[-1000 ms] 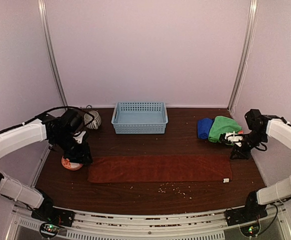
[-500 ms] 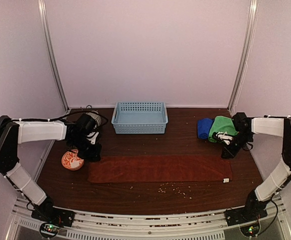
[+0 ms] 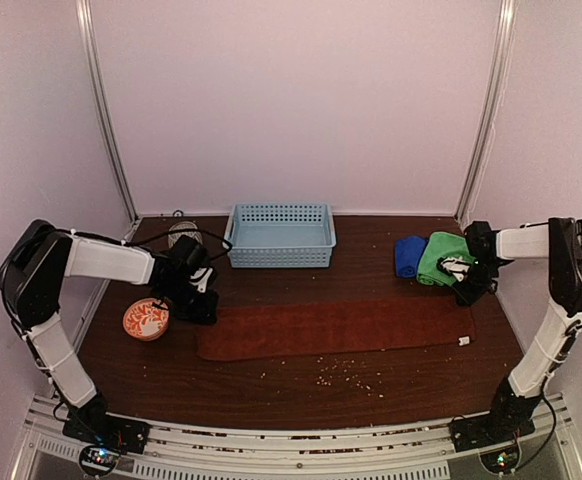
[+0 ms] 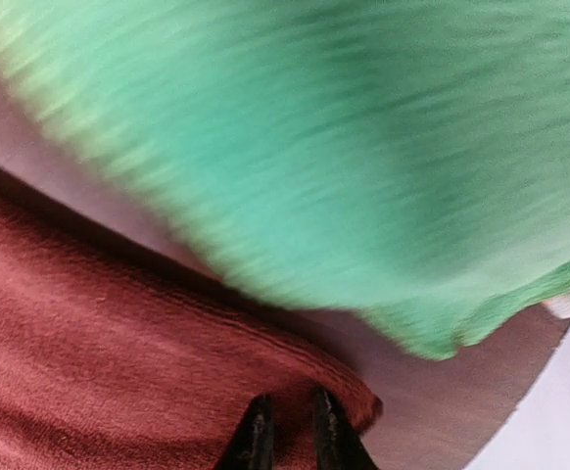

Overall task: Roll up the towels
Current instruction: Pick up the towel from the center of the board.

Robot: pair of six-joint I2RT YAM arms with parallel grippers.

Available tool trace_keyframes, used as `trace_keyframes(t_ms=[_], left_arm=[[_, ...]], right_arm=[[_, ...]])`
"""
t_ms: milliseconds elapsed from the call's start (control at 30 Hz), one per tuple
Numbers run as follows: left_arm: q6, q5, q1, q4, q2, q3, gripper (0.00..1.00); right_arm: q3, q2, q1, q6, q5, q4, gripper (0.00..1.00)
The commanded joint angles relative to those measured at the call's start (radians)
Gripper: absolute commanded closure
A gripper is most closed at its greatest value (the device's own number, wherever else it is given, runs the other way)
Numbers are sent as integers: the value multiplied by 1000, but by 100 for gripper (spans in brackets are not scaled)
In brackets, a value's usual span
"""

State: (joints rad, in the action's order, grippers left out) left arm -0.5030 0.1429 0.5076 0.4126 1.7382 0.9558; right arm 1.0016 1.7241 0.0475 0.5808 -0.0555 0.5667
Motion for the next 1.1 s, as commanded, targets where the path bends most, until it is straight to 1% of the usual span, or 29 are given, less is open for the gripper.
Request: trace_keyframes(t_ms=[0, 67, 167, 300, 400, 500, 667, 700, 767, 800, 1067], left_arm=[[19, 20, 5, -21, 66, 53, 100], [32, 24, 3, -15, 54, 81, 100], [59, 21, 5, -12, 23, 104, 97], [85, 18, 5, -24, -34, 103, 80], [89, -20, 4, -45, -67, 87, 72], [88, -33, 4, -46, -73, 75, 72], [109, -58, 4, -45, -71, 63, 71], [110, -62, 5, -44, -70, 63, 71], [108, -63, 4, -44, -70, 61, 70], [107, -66, 5, -43, -70, 59, 70], [113, -113, 4, -25, -68, 58, 70]], right_arm=[[146, 44, 23, -11, 107, 64, 83], [185, 10, 23, -41, 52, 135, 79], [171, -85, 23, -96, 7, 191, 70], [99, -183, 27, -203, 4, 192, 62], [53, -193, 44, -208, -30, 192, 61], [71, -150, 62, -215, -85, 240, 60], [89, -84, 77, -218, -179, 278, 56], [88, -72, 78, -219, -186, 279, 55], [84, -51, 80, -223, -192, 274, 47], [81, -44, 82, -229, -189, 268, 46], [72, -36, 130, -241, -167, 259, 47]])
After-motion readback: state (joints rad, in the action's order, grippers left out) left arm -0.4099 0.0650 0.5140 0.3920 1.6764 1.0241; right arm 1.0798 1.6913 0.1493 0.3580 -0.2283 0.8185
